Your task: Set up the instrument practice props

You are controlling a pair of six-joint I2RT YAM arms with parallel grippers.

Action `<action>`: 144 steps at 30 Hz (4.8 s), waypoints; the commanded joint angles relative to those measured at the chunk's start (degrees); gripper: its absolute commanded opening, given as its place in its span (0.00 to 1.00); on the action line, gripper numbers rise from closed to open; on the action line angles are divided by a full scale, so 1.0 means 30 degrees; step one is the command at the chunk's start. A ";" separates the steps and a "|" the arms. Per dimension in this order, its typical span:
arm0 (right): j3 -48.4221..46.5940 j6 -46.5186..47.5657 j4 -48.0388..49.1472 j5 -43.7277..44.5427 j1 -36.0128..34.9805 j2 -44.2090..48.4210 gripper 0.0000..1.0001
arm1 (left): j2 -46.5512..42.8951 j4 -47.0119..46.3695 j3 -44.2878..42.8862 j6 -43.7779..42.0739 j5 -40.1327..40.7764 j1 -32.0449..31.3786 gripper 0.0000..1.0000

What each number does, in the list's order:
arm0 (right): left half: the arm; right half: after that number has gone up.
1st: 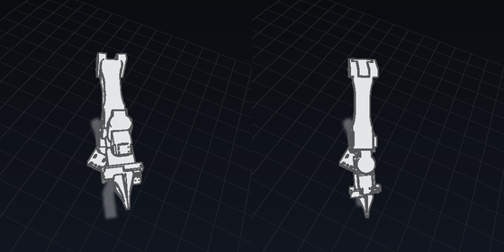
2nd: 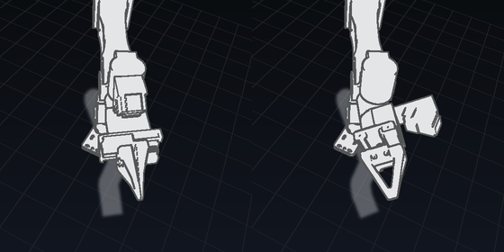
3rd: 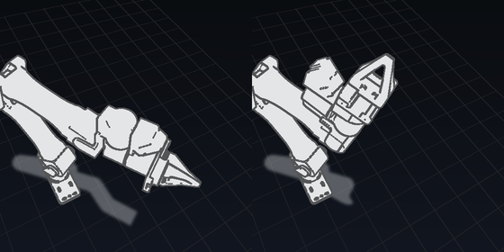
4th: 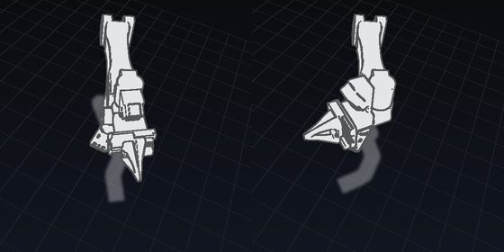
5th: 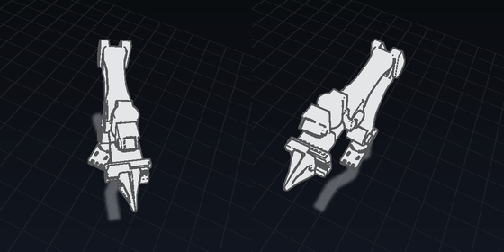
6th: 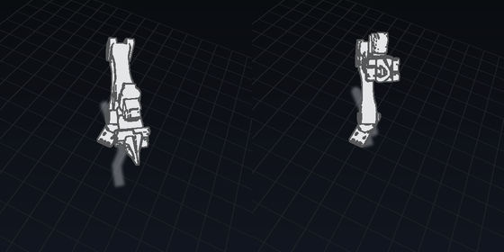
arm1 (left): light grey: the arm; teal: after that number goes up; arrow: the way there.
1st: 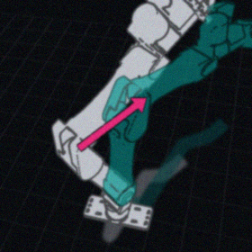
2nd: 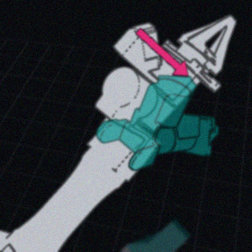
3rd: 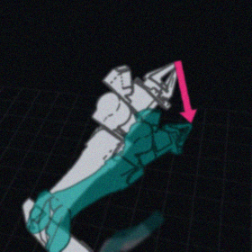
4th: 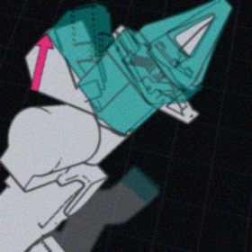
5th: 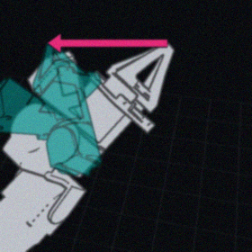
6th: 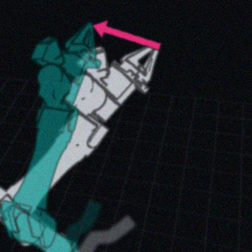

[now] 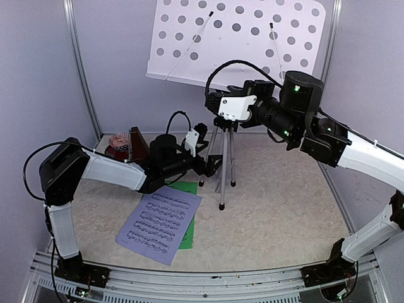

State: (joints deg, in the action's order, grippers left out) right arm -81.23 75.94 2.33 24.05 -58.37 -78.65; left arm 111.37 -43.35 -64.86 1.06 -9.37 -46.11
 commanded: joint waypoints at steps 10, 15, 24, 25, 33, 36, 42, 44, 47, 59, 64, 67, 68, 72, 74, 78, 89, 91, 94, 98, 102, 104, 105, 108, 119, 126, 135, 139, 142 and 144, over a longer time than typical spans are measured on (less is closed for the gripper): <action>-0.0311 -0.1016 0.2800 -0.1203 -0.0393 0.0349 0.00 | -0.2505 -0.1009 0.3296 -0.0819 0.0275 0.0575 0.94; -0.0517 -0.0243 0.3171 -0.0750 -0.1281 0.0291 0.00 | -0.2382 -0.0283 0.2640 -0.1619 0.0933 0.0783 0.84; -0.0687 0.1190 0.4134 -0.0115 -0.2426 0.0444 0.00 | -0.1516 0.0538 0.0706 -0.2830 0.2475 0.0750 0.59; -0.0757 0.1286 0.4145 -0.0094 -0.2428 0.0430 0.00 | -0.1391 0.0535 0.0505 -0.2890 0.2569 0.0750 0.54; -0.0385 0.0426 0.4268 -0.0340 -0.1396 0.0469 0.00 | -0.0170 0.1583 -0.1292 -0.3216 0.2461 0.0604 0.25; -0.0017 0.0068 0.4294 -0.0522 -0.1067 0.0673 0.00 | 0.0289 0.1989 -0.1695 -0.3426 0.2509 0.0614 0.19; -0.0016 -0.0258 0.4229 -0.1053 -0.0400 0.0435 0.00 | 0.1270 0.2786 -0.2616 -0.4076 0.2639 0.0762 0.04; -0.0108 -0.0265 0.4263 -0.1322 -0.0191 0.0289 0.00 | 0.1586 0.2945 -0.2973 -0.4416 0.2707 0.0822 0.02; -0.0332 -0.0011 0.4214 -0.1292 -0.0152 -0.0043 0.00 | 0.1996 0.3305 -0.3506 -0.5243 0.3061 0.0809 0.01; -0.0555 -0.0673 0.3843 -0.1967 -0.0264 -0.0395 0.26 | 0.2412 0.3009 -0.3405 -0.6165 0.3045 0.1072 0.00; -0.0453 -0.1077 0.3700 -0.2271 -0.0475 -0.0399 0.33 | 0.2371 0.2887 -0.3290 -0.6265 0.2911 0.1072 0.00; -0.0236 -0.1016 0.3718 -0.2304 -0.0903 -0.0320 0.44 | 0.2350 0.2935 -0.3338 -0.6284 0.2881 0.1101 0.00; -0.0152 -0.1000 0.3788 -0.2298 -0.1088 -0.0259 0.49 | 0.2366 0.2926 -0.3315 -0.6306 0.2839 0.1101 0.00; 0.0215 -0.1254 0.3682 -0.2345 -0.2050 0.0025 0.62 | 0.2448 0.2963 -0.3316 -0.6290 0.2838 0.1101 0.00; 0.0369 -0.1876 0.3103 -0.2417 -0.2658 0.0287 0.68 | 0.2483 0.2967 -0.3295 -0.6274 0.2870 0.1127 0.00; 0.0524 -0.4052 0.1398 -0.2548 -0.4020 0.0729 0.77 | 0.2454 0.2880 -0.3179 -0.6192 0.2830 0.1131 0.00; 0.8397 -1.4187 0.1172 -0.5290 -0.3398 0.2799 0.81 | 0.2353 0.2654 -0.3006 -0.6081 0.2522 0.1332 0.00; 1.0439 -1.5954 0.2009 -0.6278 -0.2064 0.3626 0.79 | 0.2324 0.2630 -0.2924 -0.6075 0.2457 0.1358 0.00; 1.3066 -1.7347 0.3555 -0.6635 -0.0245 0.4768 0.77 | 0.2281 0.2617 -0.2827 -0.6068 0.2378 0.1414 0.00; 1.5329 -1.7991 0.5290 -0.7464 0.2461 0.5408 0.70 | 0.2279 0.2557 -0.2864 -0.5945 0.2282 0.1482 0.00; 1.6052 -1.8034 0.6391 -0.8866 0.5538 0.4000 0.68 | 0.2390 0.2556 -0.2976 -0.5867 0.2184 0.1482 0.00; 1.5972 -1.7779 0.7200 -0.9497 0.6585 0.2774 0.67 | 0.2474 0.2528 -0.3015 -0.5818 0.2139 0.1497 0.00; 1.6003 -1.7586 0.7955 -0.9642 0.6894 0.2120 0.66 | 0.2499 0.2502 -0.3025 -0.5805 0.2120 0.1510 0.00; 1.5590 -1.6988 0.9330 -1.0512 0.7612 0.0052 0.62 | 0.2543 0.2549 -0.3023 -0.5834 0.2041 0.1508 0.00; 1.1882 -1.5733 1.0230 -1.2226 0.8216 -0.6107 0.57 | 0.2455 0.2410 -0.2813 -0.5886 0.2083 0.1585 0.00; 1.0651 -1.5368 1.0982 -1.2834 0.8658 -0.7972 0.55 | 0.2412 0.2409 -0.2733 -0.6037 0.2161 0.1599 0.00; 1.0670 -1.4983 1.3034 -1.3300 0.8831 -0.9603 0.48 | 0.2366 0.2346 -0.2667 -0.6048 0.2064 0.1672 0.00; 1.0700 -1.5289 1.4019 -1.3402 0.9152 -1.0058 0.47 | 0.2361 0.2103 -0.2579 -0.5901 0.1865 0.1739 0.00; 1.0672 -1.5202 1.4590 -1.3452 0.9274 -1.0400 0.42 | 0.2440 0.2108 -0.2587 -0.5896 0.1823 0.1736 0.00; 1.0623 -1.5060 1.4893 -1.3401 0.9290 -1.0592 0.41 | 0.2459 0.2139 -0.2648 -0.5891 0.1711 0.1771 0.00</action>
State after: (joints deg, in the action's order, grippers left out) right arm -48.18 30.55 42.68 -15.49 -31.18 -108.79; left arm 116.66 -39.79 -74.26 -13.32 -6.09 -42.85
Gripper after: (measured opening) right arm 0.419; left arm 0.132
